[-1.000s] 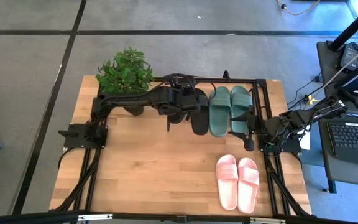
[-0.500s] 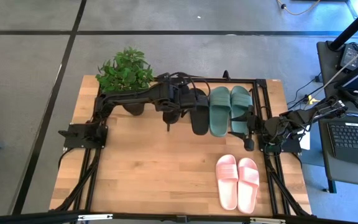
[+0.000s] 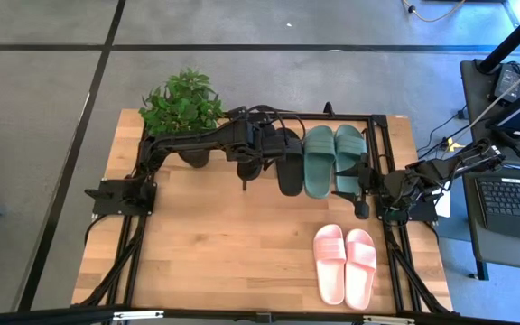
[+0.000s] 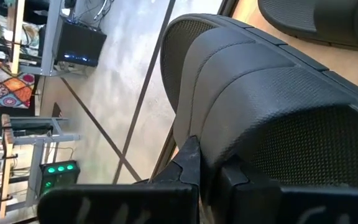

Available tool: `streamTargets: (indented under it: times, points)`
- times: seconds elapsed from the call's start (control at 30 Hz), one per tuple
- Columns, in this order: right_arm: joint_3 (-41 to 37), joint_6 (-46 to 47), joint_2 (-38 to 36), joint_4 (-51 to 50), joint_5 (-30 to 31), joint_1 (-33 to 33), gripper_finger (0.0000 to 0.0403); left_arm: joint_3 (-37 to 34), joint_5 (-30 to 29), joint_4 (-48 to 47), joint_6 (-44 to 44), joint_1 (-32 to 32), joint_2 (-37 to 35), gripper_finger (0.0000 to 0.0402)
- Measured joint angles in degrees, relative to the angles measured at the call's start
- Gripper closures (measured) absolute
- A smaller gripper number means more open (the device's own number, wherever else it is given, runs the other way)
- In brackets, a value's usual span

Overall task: Pick and place slides into the shelf
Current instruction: Put the black slides on the shelf

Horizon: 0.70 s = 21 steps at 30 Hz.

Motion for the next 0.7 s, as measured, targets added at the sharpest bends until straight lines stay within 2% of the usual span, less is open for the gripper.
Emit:
streamTargets:
  times: [0.3, 0.7]
  points:
    - [0.00, 0.17, 0.00, -0.30, -0.02, -0.02, 0.0132, 0.00, 1.71, 0.76, 0.05, 0.00, -0.02, 0.0360]
    - [0.00, 0.26, 0.00, -0.85, 0.00, 0.00, 0.0132, -0.02, 2.54, 3.52, 2.04, -0.13, -0.02, 0.0351]
